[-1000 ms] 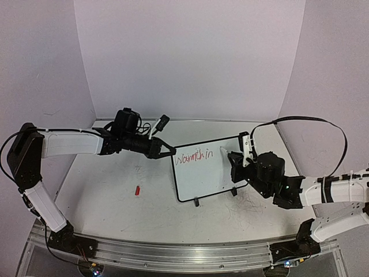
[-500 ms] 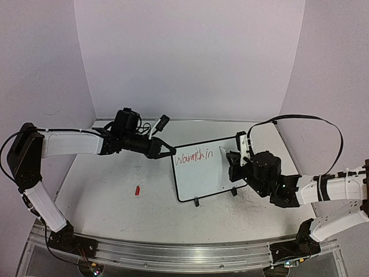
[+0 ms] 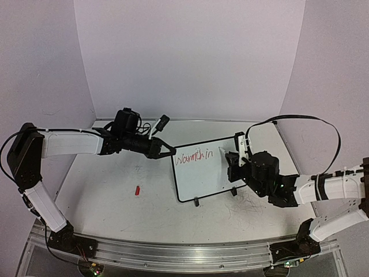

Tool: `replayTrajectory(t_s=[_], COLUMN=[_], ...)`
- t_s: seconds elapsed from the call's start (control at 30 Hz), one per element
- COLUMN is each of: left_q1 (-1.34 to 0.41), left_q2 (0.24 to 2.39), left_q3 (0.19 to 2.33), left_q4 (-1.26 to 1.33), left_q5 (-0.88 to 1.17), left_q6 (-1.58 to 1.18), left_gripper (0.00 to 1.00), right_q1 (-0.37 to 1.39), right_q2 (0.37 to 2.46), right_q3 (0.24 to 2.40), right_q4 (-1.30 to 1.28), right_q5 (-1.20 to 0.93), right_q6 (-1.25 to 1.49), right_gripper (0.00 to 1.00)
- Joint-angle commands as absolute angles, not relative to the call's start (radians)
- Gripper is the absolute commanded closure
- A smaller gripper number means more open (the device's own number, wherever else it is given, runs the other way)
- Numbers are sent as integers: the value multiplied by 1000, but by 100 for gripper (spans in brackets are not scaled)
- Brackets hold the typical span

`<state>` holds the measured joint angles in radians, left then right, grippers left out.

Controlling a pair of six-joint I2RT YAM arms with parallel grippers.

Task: Write a sentence on the whiteboard

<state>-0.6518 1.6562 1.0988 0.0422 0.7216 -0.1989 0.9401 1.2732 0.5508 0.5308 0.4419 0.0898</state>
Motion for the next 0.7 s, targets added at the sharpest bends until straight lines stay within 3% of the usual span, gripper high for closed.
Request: replayTrajectory(t_s=[0.0,0.67], left_q1=[-643,-643], left_q2=[1631,1633], left_q3=[1105,1106], left_q4=[53,55], left_q5=[730,734], left_q6=[-195,-196], left_gripper=[100,100], right_q1=[935,935], right_q2=[1290,1280], right_q3=[597,583], right_q4=[553,492], right_q5=[421,402], right_q6=[78,111], right_gripper=[100,100])
